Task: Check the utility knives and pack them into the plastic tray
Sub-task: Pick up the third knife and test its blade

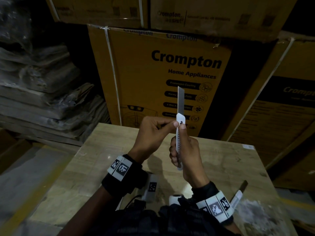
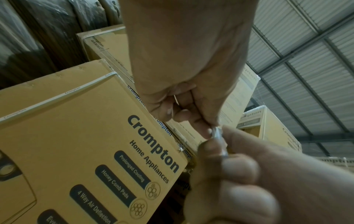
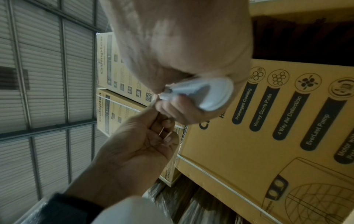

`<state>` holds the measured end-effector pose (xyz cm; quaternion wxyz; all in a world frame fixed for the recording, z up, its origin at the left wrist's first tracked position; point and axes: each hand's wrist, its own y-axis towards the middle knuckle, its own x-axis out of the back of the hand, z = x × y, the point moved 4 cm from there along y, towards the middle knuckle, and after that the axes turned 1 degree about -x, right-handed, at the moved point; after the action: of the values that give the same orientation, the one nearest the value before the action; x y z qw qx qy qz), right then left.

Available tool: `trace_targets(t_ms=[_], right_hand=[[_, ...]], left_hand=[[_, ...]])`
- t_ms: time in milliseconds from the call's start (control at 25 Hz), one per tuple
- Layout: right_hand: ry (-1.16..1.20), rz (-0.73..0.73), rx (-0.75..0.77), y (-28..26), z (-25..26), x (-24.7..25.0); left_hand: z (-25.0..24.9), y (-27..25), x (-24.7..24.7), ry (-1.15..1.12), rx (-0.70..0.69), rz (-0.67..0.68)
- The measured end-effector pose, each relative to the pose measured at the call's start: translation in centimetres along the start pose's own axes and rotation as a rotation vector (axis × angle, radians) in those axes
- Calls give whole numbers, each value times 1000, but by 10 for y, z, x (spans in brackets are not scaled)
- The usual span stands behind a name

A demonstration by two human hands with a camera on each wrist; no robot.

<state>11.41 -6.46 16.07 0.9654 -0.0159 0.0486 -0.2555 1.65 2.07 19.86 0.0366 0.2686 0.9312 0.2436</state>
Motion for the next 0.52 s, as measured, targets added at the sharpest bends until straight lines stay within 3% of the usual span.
trace_targets(t_ms=[160,520], right_hand=[[-82,-31,-54,-2,-1,6],[-10,-98,5,-5,8,13]], left_hand=[[3,-5,-3,10,-15,-43],[-6,-6,-13,11,-72,-60]])
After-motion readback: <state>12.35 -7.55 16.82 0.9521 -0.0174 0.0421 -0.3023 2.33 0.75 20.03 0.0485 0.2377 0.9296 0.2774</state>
